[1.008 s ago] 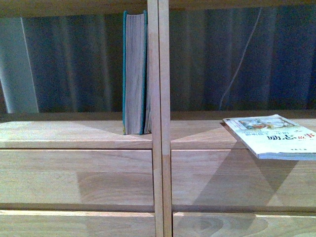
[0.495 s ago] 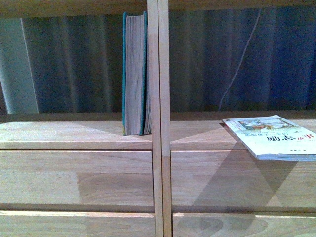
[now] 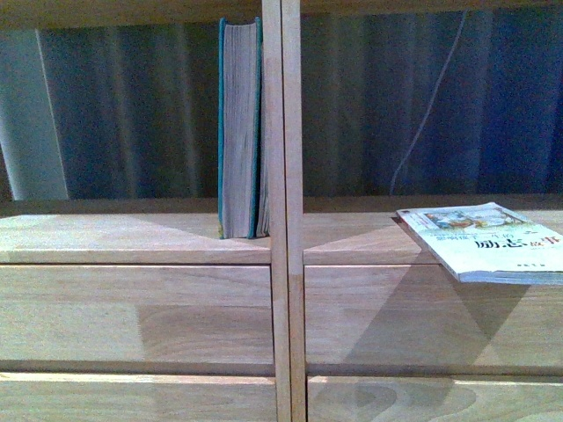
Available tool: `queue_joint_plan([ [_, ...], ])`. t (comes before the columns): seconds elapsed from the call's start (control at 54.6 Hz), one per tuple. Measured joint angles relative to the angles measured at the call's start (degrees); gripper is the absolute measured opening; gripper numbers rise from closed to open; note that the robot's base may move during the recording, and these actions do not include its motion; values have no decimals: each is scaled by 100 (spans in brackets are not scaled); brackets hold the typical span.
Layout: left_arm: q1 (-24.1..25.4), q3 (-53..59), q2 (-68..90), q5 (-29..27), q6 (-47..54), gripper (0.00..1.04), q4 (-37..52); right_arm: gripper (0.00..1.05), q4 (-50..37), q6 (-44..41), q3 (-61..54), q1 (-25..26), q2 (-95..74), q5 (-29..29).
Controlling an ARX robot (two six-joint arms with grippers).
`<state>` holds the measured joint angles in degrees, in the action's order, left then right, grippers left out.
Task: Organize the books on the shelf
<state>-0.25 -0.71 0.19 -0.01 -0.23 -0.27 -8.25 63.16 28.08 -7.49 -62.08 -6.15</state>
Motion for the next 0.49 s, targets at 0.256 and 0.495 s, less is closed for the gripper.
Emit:
queue_joint_plan([
  [0.256,0,0,0,0,0,97,0,98,-680,802,529,-70,-894,120],
  [0.495,0,0,0,0,0,97,0,98,-1095,1235,1117,-81,-1526,232],
])
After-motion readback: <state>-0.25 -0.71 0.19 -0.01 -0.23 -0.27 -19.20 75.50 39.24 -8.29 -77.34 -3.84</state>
